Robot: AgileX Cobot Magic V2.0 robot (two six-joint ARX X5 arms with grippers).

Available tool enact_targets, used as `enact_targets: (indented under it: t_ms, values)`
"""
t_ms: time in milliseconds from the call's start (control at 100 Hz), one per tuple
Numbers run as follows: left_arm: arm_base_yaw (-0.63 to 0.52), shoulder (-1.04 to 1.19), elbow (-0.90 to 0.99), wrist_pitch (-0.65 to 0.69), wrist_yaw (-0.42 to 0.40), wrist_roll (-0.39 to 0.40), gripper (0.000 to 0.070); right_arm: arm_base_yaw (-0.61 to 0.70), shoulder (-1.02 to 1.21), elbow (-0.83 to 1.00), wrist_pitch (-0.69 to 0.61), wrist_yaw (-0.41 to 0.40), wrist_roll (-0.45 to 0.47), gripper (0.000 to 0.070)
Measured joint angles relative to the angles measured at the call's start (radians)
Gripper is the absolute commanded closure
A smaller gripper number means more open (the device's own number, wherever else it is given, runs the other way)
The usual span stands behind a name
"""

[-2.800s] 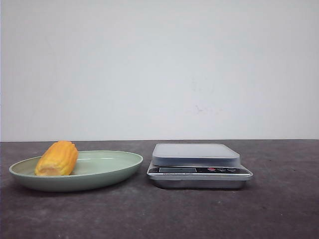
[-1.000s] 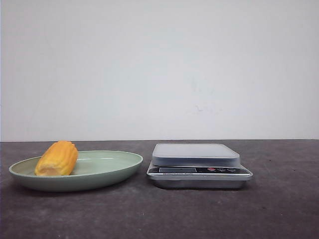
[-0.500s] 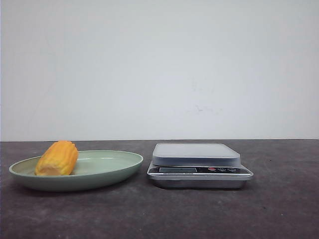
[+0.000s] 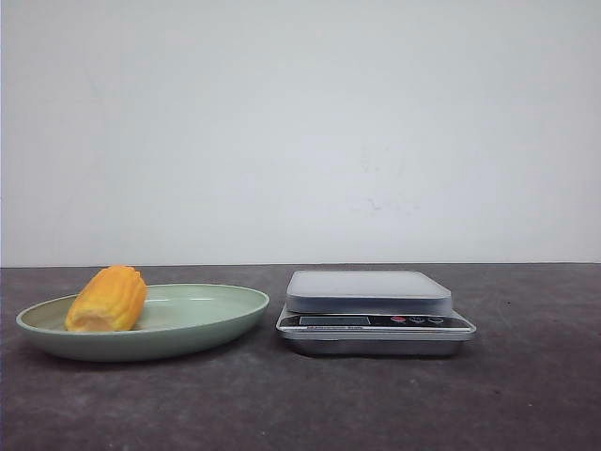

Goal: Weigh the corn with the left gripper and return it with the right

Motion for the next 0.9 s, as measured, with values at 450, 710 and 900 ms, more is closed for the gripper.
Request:
enact_targets:
  t_ms: [450, 710, 900]
  values:
    - [0.0, 0.012, 0.02, -0.239, 0.011, 0.014, 0.0, 0.0, -0.004, 0.003, -0.031, -0.058, -0.027, 0.0]
    - [-0.027, 0.134, 0.014, -0.275, 0.025, -0.044, 0.0038, 0.0, -0.002, 0.003, -0.101, -0.049, -0.027, 0.0]
    - [-0.114, 0.364, 0.008, -0.275, 0.005, -0.053, 0.0038, 0.0, 0.0, 0.003, -0.205, -0.021, -0.042, 0.0]
